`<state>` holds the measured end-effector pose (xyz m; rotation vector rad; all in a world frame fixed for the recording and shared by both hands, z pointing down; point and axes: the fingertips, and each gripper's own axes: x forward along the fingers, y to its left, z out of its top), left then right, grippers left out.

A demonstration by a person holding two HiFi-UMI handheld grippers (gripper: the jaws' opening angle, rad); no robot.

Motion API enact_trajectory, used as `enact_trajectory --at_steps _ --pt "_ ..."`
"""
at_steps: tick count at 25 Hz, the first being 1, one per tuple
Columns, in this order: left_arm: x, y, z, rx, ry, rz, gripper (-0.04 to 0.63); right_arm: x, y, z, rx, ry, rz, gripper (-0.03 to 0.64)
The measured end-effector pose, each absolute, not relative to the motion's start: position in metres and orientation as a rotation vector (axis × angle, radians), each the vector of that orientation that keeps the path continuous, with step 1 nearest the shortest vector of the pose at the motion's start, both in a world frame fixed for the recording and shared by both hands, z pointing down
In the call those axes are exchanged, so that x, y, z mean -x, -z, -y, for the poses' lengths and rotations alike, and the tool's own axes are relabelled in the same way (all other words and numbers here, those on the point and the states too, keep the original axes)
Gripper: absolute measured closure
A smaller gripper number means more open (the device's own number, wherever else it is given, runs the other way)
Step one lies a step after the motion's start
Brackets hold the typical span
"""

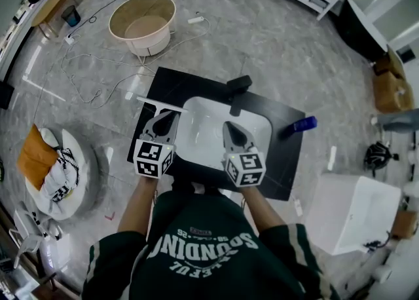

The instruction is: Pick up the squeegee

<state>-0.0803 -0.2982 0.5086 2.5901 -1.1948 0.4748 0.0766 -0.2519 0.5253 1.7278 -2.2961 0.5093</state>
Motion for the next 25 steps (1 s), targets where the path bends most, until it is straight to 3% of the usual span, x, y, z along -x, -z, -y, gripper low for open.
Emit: enact_trajectory --at_steps 3,7,13,25 --pt "0.093 -0.514 0.298 -2.561 -0.472 1.228 0.577 -0.07 -0.53 0.252 -1.711 -0.526 2.291 0.615" --pt "0.103 -0.526 0.294 -2.523 -0.48 1.199 0.463 -0.058 -0.536 0.253 -1.684 -0.546 2.291 0.615" --pt "0.124 -0.548 0.288 -2.44 -0.508 1.205 0.362 -0.042 -0.545 0.255 -1.636 -0.559 2.299 0.615" --pt "0.162 -0.604 0.285 -2.288 -0.66 1.22 0.357 -0.032 -0.56 0.259 -1.601 -0.585 2.276 0.615"
